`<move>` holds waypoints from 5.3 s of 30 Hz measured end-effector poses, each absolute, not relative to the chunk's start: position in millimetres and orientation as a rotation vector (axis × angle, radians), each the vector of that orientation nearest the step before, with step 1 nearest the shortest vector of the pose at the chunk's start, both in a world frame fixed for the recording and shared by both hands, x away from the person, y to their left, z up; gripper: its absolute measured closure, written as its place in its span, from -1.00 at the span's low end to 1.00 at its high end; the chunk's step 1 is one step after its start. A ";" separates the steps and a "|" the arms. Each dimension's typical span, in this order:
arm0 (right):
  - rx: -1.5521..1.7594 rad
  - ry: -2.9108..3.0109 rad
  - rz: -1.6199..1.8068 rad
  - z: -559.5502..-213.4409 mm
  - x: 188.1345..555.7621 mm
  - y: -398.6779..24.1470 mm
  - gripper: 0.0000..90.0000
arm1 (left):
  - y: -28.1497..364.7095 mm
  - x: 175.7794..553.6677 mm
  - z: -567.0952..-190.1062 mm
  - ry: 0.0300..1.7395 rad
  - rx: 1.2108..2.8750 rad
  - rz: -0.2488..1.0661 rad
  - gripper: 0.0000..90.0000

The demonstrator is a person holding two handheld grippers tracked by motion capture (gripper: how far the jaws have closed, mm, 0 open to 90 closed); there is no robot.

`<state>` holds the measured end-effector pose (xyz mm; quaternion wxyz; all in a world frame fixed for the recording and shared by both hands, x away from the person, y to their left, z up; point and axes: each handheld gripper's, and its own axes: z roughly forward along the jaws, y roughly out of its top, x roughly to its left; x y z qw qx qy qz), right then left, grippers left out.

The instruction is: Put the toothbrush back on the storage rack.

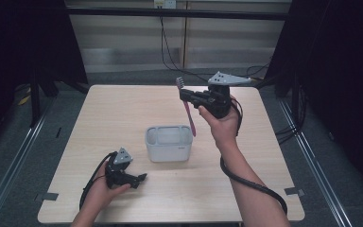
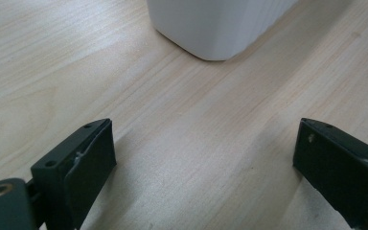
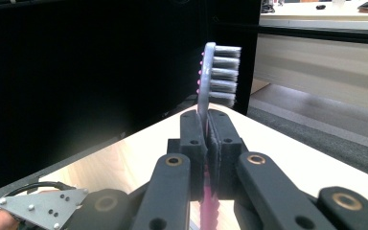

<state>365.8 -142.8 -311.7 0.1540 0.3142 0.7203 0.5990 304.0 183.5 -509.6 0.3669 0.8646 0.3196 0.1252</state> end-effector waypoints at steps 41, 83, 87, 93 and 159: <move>0.909 2.039 1.768 -340.3 376.0 -126.6 0.91 | 183.4 304.0 -509.7 0.821 2.221 0.320 -0.85; 0.936 2.050 1.745 -366.5 374.2 -139.0 0.91 | 184.0 304.1 -509.2 0.817 2.232 0.314 -0.85; 0.939 2.051 1.742 -368.6 373.8 -141.2 0.91 | 184.0 304.1 -509.2 0.817 2.233 0.314 -0.85; 0.939 2.052 1.743 -370.3 373.3 -142.6 0.91 | 184.0 304.1 -509.3 0.817 2.232 0.314 -0.85; 0.921 2.114 1.696 -407.7 339.8 -165.6 0.90 | 183.5 303.8 -509.7 0.824 2.222 0.318 -0.85</move>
